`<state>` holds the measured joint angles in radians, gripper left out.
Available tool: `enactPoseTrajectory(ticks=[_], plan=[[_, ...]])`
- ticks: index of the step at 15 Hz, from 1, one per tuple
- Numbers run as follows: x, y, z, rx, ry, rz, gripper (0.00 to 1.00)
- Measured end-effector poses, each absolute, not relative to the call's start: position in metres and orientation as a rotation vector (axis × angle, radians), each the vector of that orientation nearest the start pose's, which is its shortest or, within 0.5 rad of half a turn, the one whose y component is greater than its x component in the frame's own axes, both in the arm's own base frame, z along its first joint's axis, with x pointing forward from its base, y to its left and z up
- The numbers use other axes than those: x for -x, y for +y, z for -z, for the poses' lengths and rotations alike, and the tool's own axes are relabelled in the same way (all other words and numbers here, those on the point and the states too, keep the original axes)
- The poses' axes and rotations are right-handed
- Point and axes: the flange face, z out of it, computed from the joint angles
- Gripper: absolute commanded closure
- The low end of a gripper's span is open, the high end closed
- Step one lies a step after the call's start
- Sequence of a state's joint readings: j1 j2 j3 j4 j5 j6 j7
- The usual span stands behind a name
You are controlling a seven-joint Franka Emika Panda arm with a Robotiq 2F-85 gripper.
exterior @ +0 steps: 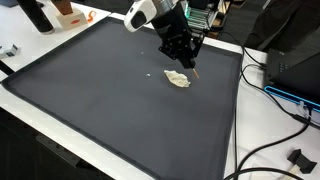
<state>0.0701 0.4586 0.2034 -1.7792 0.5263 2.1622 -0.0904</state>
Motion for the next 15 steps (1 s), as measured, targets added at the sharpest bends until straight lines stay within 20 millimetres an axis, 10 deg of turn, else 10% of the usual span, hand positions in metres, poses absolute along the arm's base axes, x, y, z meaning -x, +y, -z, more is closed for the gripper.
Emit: enactPoseTrajectory(ticks=[15], plan=[[-0.629, 0.159, -0.256, 2.442, 0.224, -0.261, 0.97]])
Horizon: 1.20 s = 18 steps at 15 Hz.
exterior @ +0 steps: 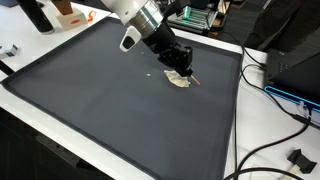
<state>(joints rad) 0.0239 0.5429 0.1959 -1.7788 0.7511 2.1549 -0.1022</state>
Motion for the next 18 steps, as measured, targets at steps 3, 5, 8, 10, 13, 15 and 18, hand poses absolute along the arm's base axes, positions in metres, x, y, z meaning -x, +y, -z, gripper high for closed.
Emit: enactPoseTrajectory(ticks=[3, 5, 8, 10, 13, 15, 18], plan=[[-0.630, 0.155, -0.249, 2.419, 0.263, -0.272, 0.97], [-0.631, 0.151, -0.245, 2.407, 0.286, -0.276, 0.97], [-0.632, 0.144, -0.240, 2.395, 0.316, -0.280, 0.97], [-0.633, 0.138, -0.238, 2.389, 0.338, -0.280, 0.97], [-0.635, 0.129, -0.235, 2.377, 0.392, -0.285, 0.97], [-0.636, 0.125, -0.234, 2.365, 0.439, -0.293, 0.97], [-0.637, 0.120, -0.232, 2.350, 0.506, -0.310, 0.97]])
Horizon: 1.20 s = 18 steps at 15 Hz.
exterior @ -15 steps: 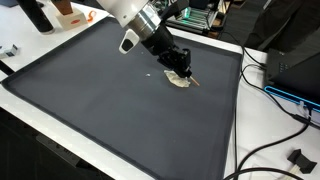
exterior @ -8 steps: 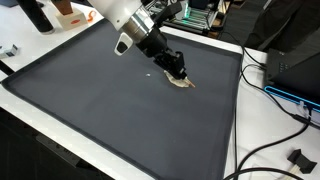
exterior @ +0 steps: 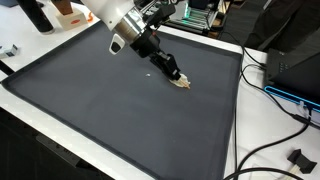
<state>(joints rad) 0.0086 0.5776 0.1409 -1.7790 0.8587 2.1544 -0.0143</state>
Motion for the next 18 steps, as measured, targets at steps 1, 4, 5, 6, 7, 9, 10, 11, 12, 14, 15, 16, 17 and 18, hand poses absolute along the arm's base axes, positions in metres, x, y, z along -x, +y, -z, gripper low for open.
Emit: enactPoseTrajectory(ticks=[1, 4, 5, 6, 7, 9, 10, 11, 12, 14, 15, 16, 17, 18], plan=[[-0.637, 0.119, -0.232, 2.344, 0.525, -0.315, 0.97], [-0.637, 0.117, -0.231, 2.325, 0.570, -0.326, 0.97], [-0.637, 0.117, -0.231, 2.321, 0.582, -0.328, 0.97], [-0.638, 0.116, -0.231, 2.317, 0.593, -0.331, 0.97], [-0.638, 0.116, -0.231, 2.313, 0.602, -0.333, 0.97], [-0.638, 0.115, -0.231, 2.307, 0.623, -0.336, 0.97], [-0.638, 0.114, -0.231, 2.305, 0.632, -0.337, 0.97], [-0.639, 0.113, -0.232, 2.304, 0.640, -0.335, 0.97], [-0.639, 0.112, -0.232, 2.303, 0.649, -0.333, 0.97], [-0.640, 0.111, -0.235, 2.304, 0.667, -0.322, 0.97], [-0.641, 0.112, -0.237, 2.304, 0.676, -0.318, 0.97], [-0.641, 0.112, -0.239, 2.303, 0.684, -0.315, 0.97], [-0.641, 0.112, -0.241, 2.303, 0.691, -0.310, 0.97], [-0.642, 0.113, -0.243, 2.304, 0.700, -0.301, 0.97]])
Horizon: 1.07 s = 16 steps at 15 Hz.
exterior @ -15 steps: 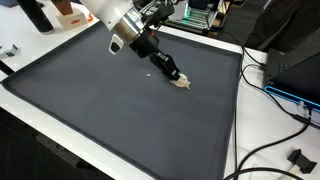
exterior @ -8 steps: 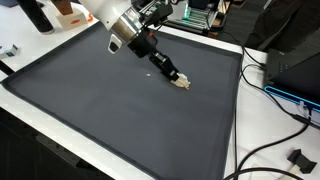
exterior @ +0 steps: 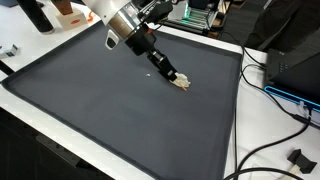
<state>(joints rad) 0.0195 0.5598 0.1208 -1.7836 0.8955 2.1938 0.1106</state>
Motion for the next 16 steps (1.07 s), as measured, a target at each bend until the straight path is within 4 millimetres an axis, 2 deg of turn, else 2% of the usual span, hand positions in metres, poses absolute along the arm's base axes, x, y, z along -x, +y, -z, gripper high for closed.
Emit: enactPoseTrajectory(ticks=[7, 16], plan=[[-0.645, 0.118, -0.268, 2.336, 0.740, -0.209, 0.97], [-0.634, 0.134, -0.308, 2.575, 0.684, -0.078, 0.97]])
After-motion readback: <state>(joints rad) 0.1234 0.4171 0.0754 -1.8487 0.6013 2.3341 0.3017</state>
